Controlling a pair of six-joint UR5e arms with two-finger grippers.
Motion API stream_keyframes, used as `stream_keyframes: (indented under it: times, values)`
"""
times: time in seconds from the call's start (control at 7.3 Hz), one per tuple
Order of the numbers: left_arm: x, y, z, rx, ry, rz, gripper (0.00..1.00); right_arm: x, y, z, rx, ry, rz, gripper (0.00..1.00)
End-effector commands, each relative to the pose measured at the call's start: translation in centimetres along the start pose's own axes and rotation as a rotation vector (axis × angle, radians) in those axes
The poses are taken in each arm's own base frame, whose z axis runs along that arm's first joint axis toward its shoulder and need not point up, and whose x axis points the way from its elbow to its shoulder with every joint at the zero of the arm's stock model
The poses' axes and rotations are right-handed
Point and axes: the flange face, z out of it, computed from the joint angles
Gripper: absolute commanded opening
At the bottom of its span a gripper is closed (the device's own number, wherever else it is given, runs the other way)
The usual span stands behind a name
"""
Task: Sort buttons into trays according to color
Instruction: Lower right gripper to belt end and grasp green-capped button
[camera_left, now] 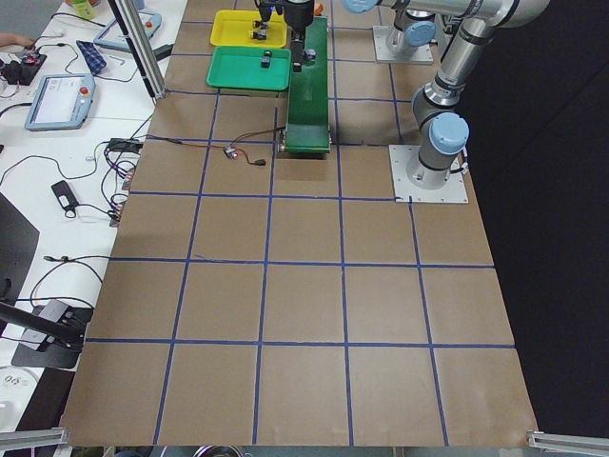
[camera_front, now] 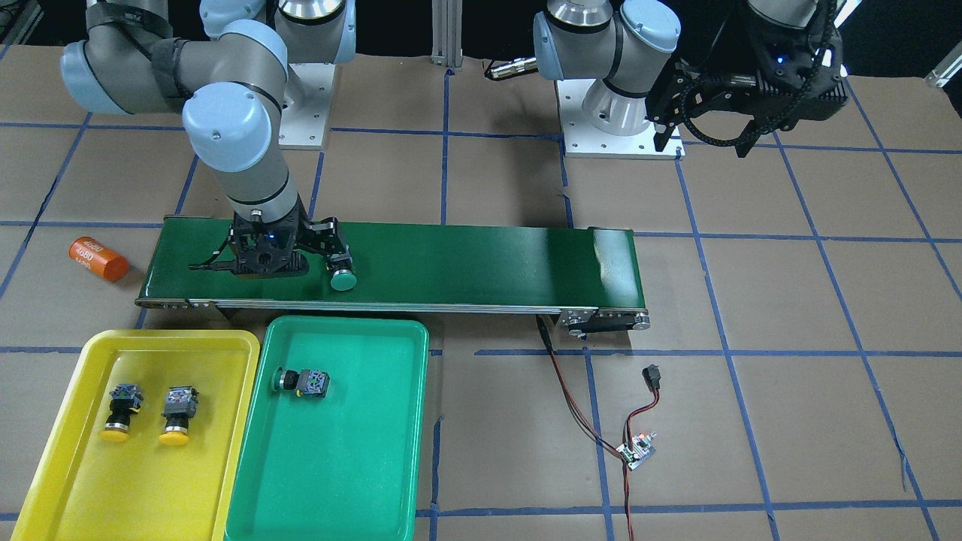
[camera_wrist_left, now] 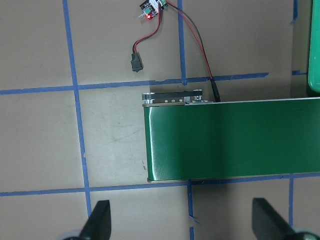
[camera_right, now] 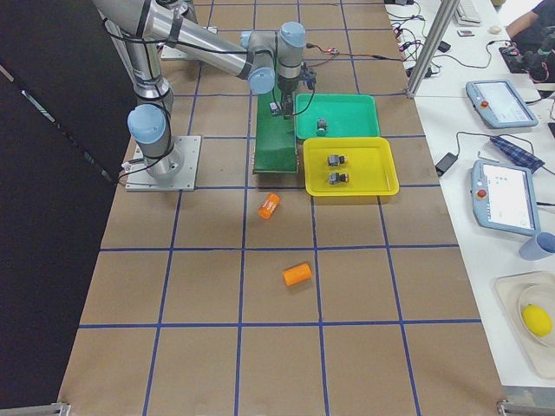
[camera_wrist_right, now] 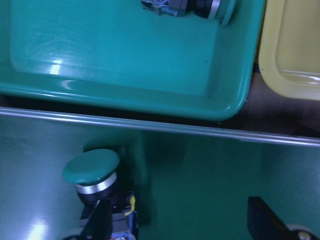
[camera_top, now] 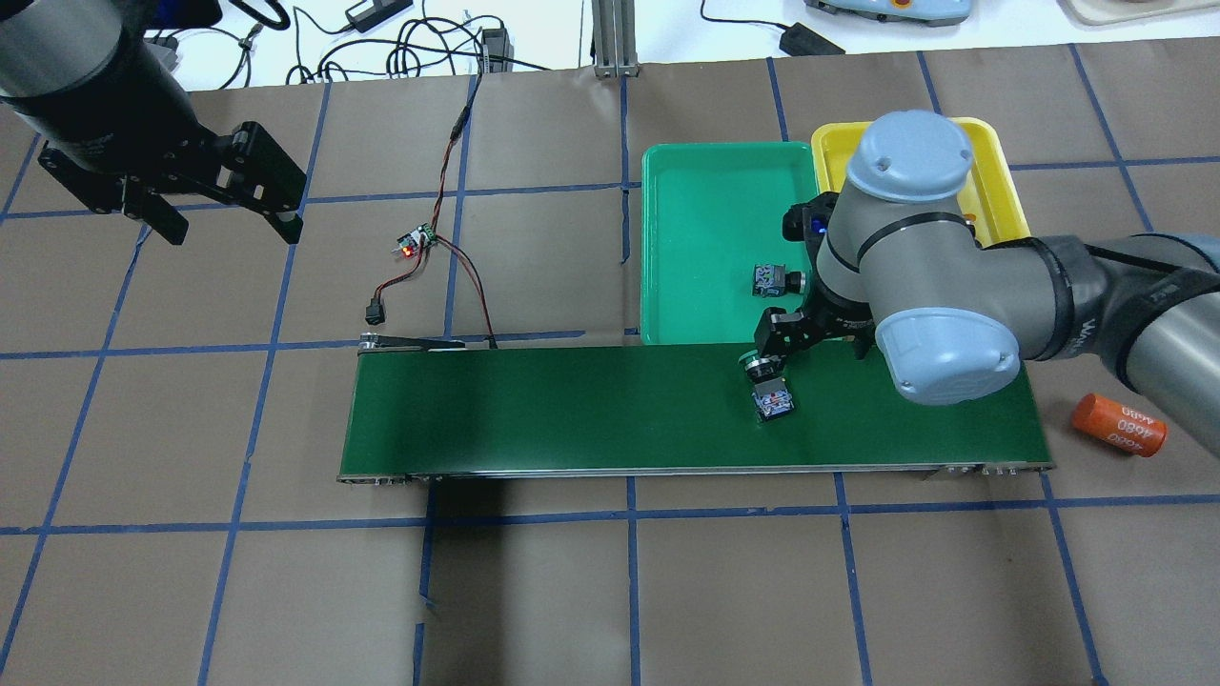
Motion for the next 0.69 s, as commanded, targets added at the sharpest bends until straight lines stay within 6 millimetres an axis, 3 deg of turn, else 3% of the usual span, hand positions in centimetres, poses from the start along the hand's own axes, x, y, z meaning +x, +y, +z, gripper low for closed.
stream_keyframes:
  times: [0.0,0.14,0.27,0.55]
  values:
    - [0.1,0.0,0.1,-0.001,0.003,0.002,1.00,-2.3,1.2,1.1,-0.012,0.001,-0.005,0.92]
    - [0.1,0.0,-0.1,0.002,0.003,0.002,1.00,-2.3,1.1,1.4,-0.008,0.003,-0.008,0.92]
    - [0.1,0.0,0.1,-0.001,0.003,0.002,1.00,-2.3,1.4,2.0,-0.014,0.003,-0.015,0.80]
    - [0.1,-0.1,0.2,-0.003,0.007,0.002,1.00,-2.2,1.9,2.6,-0.023,0.006,-0.018,0.31]
